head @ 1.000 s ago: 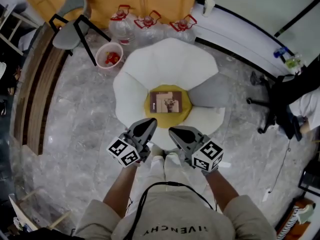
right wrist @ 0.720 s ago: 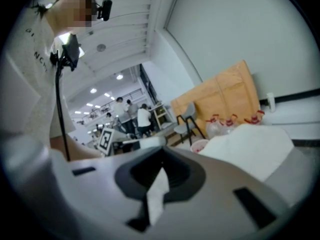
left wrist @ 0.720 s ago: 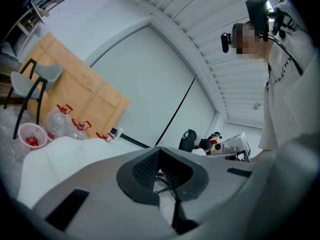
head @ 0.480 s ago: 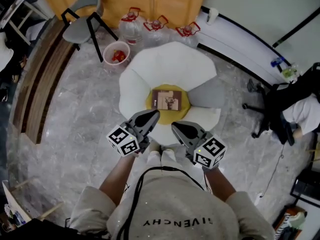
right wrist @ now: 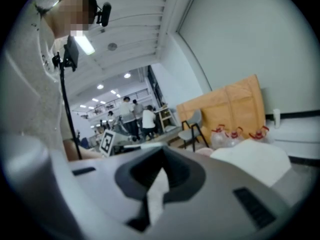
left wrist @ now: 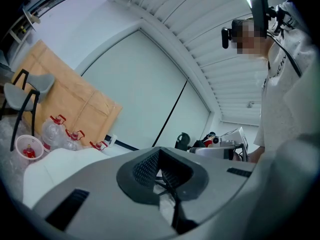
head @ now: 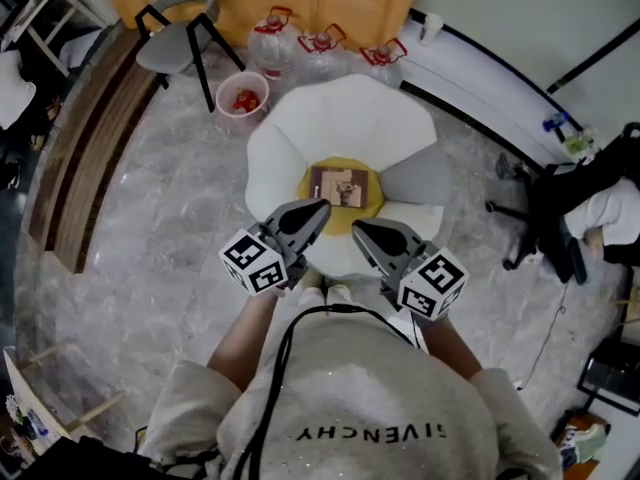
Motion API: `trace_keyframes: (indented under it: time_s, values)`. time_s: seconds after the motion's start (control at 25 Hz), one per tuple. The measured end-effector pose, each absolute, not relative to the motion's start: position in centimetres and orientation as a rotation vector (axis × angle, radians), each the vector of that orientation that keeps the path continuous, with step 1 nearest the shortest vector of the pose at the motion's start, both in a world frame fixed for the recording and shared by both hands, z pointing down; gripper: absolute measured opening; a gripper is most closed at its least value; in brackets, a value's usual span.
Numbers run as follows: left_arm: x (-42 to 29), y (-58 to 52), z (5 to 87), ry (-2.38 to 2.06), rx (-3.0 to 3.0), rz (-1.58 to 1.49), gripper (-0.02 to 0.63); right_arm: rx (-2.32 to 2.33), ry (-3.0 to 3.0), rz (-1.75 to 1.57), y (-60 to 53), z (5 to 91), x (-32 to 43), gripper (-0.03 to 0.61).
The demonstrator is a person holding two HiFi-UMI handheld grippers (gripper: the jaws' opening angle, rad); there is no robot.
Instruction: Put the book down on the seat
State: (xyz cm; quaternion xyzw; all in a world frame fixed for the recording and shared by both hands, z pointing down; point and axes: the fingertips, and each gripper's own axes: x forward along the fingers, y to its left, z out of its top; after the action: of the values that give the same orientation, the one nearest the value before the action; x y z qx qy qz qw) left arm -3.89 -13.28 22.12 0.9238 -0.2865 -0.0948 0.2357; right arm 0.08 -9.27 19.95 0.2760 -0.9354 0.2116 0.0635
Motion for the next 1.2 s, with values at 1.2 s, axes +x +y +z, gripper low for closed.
trace_keyframes:
  time_s: [1.2]
  values:
    - [-2.9, -11.2, 20.9, -0.71, 2.598, -0.211, 0.023, 0.871, -2.836, 0.619, -7.0, 18.7, 1.4, 0.015]
